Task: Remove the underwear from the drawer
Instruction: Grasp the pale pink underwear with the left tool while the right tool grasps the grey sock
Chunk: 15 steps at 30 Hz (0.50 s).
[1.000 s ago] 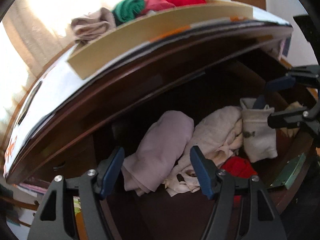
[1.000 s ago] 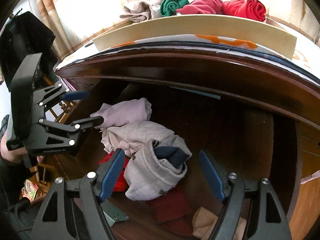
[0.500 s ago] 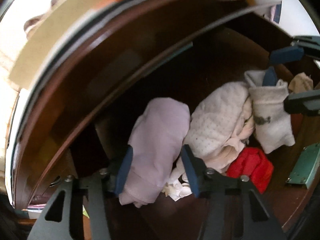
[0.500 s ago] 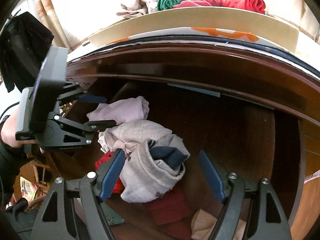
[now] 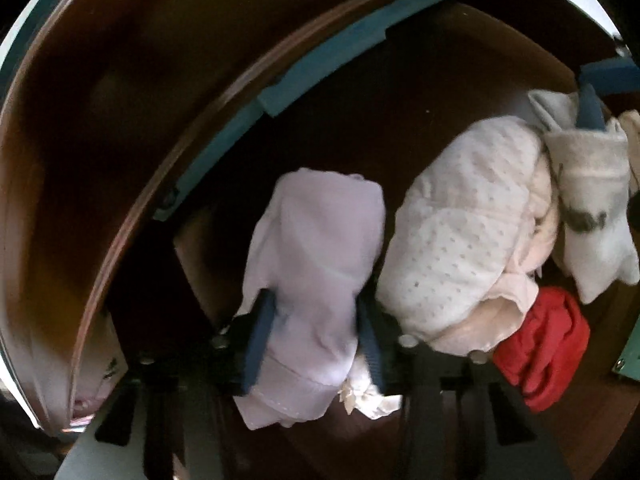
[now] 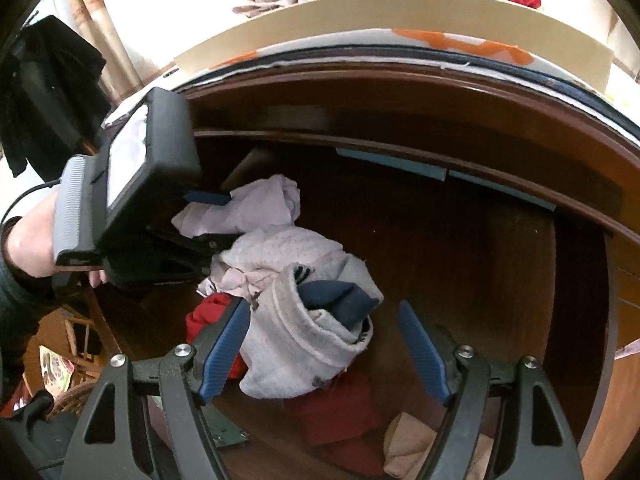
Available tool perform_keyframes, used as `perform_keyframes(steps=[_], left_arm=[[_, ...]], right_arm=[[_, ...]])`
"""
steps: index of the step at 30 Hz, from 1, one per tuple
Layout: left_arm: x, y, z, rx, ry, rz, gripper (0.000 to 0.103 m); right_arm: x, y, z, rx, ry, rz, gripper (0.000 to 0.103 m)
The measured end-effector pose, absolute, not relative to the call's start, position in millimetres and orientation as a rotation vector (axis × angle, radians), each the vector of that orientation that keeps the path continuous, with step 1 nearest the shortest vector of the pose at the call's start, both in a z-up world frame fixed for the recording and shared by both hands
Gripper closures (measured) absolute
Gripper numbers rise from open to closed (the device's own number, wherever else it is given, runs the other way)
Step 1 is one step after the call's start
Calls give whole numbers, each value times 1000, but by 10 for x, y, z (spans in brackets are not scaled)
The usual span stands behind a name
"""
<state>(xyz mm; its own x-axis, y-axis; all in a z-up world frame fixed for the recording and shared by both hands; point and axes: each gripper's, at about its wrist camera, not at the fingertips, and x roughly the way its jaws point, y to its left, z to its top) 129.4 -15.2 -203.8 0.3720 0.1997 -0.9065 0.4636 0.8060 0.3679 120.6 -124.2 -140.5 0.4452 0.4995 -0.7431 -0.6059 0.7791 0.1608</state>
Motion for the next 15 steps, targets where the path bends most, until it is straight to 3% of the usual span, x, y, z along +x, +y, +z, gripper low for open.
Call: perform_keyframes(steps=[1, 4, 13, 15], left_arm=[[1292, -158, -2057, 649, 1209, -185, 78], [1283, -178, -2056, 633, 1214, -199, 87], [990, 92, -1665, 519, 1103, -223, 92], [982, 121, -1572, 457, 1082, -242, 92]], right_arm=[[1213, -1230, -1413, -140, 879, 686, 25], [1242, -1173, -1432, -161, 898, 678, 25], [1358, -1082, -1555, -181, 983, 719, 25], [1367, -1060, -1570, -189, 991, 732, 32]])
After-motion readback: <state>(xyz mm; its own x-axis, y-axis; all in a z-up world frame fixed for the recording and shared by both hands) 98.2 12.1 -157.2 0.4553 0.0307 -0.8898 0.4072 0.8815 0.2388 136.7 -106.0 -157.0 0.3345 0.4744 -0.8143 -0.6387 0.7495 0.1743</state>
